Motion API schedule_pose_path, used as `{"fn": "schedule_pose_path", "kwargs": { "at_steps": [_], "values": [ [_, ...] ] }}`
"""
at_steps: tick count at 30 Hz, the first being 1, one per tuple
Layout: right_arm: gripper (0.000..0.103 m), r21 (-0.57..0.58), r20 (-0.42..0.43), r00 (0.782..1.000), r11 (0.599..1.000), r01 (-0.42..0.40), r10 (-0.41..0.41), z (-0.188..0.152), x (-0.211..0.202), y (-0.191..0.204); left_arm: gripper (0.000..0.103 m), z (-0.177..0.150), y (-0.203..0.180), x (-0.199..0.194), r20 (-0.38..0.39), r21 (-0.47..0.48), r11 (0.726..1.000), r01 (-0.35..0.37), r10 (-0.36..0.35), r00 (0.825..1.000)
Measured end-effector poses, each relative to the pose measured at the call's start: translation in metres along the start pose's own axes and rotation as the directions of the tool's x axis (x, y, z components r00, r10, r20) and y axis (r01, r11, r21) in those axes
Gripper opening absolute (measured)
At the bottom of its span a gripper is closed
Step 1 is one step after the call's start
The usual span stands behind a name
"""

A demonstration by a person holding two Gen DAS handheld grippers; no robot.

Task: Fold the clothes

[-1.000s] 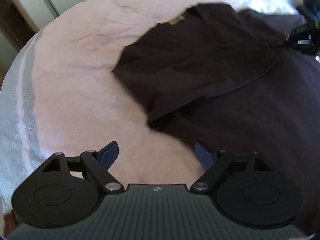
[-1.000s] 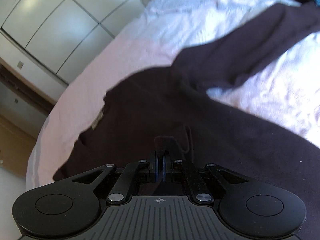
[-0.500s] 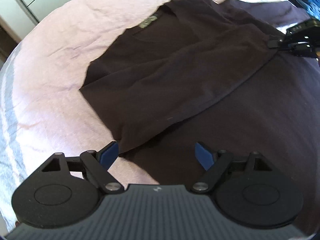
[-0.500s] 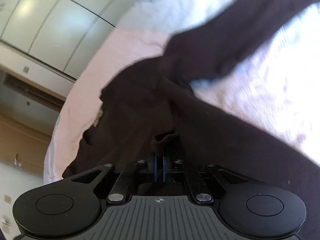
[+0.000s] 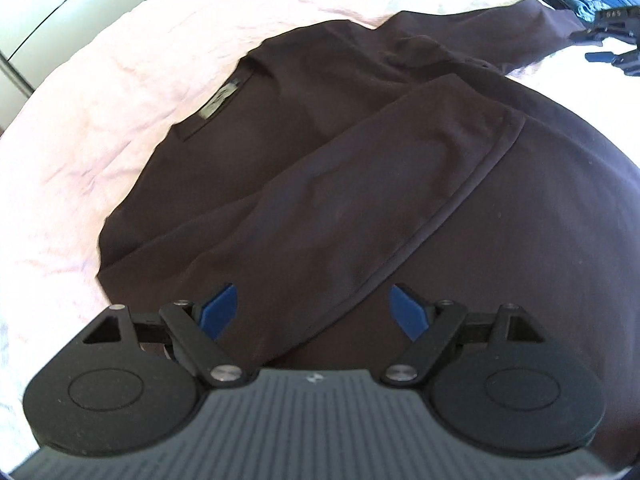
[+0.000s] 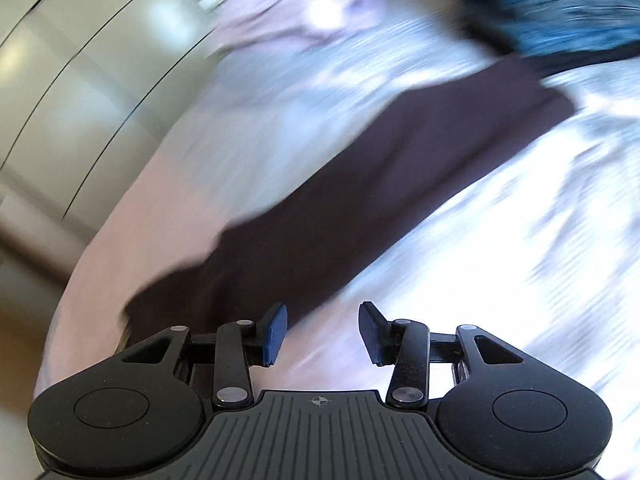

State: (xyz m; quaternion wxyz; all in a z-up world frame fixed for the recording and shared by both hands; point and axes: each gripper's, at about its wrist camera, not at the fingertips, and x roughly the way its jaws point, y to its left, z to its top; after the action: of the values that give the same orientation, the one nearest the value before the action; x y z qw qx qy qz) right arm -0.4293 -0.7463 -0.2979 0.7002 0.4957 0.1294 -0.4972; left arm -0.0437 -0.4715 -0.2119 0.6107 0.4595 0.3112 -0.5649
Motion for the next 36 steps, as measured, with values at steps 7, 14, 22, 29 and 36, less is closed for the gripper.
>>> {"fn": "schedule_pose_path", "kwargs": {
  "at_steps": [7, 14, 22, 29, 36],
  "values": [
    [0.044, 0.247, 0.147, 0.985, 0.967, 0.057, -0.096, 0.068, 0.008, -0.098, 0.081, 0.029, -0.020, 0.019, -0.020, 0.023, 1.000, -0.003, 0.003, 1.000],
    [0.044, 0.424, 0.204, 0.977, 0.905, -0.031, -0.062, 0.092, 0.018, -0.150, 0.081, 0.050, -0.044, 0.034, -0.034, 0.076, 0.997, 0.018, -0.016, 0.999],
    [0.011, 0.328, 0.223, 0.974, 0.944, -0.028, -0.048, 0.115, 0.000, -0.124, 0.081, 0.047, -0.045, 0.021, -0.019, 0.081, 0.997, 0.012, -0.011, 1.000],
    [0.009, -0.271, 0.195, 0.955, 0.948, -0.167, 0.224, 0.095, -0.036, 0.067, 0.081, 0.014, -0.008, -0.007, 0.004, -0.003, 0.999, -0.033, 0.033, 0.999],
    [0.009, -0.673, -0.267, 0.769, 0.459, -0.581, 0.582, -0.109, -0.068, 0.254, 0.081, -0.051, 0.040, -0.035, -0.007, -0.109, 0.991, -0.078, 0.078, 0.997]
  ]
}}
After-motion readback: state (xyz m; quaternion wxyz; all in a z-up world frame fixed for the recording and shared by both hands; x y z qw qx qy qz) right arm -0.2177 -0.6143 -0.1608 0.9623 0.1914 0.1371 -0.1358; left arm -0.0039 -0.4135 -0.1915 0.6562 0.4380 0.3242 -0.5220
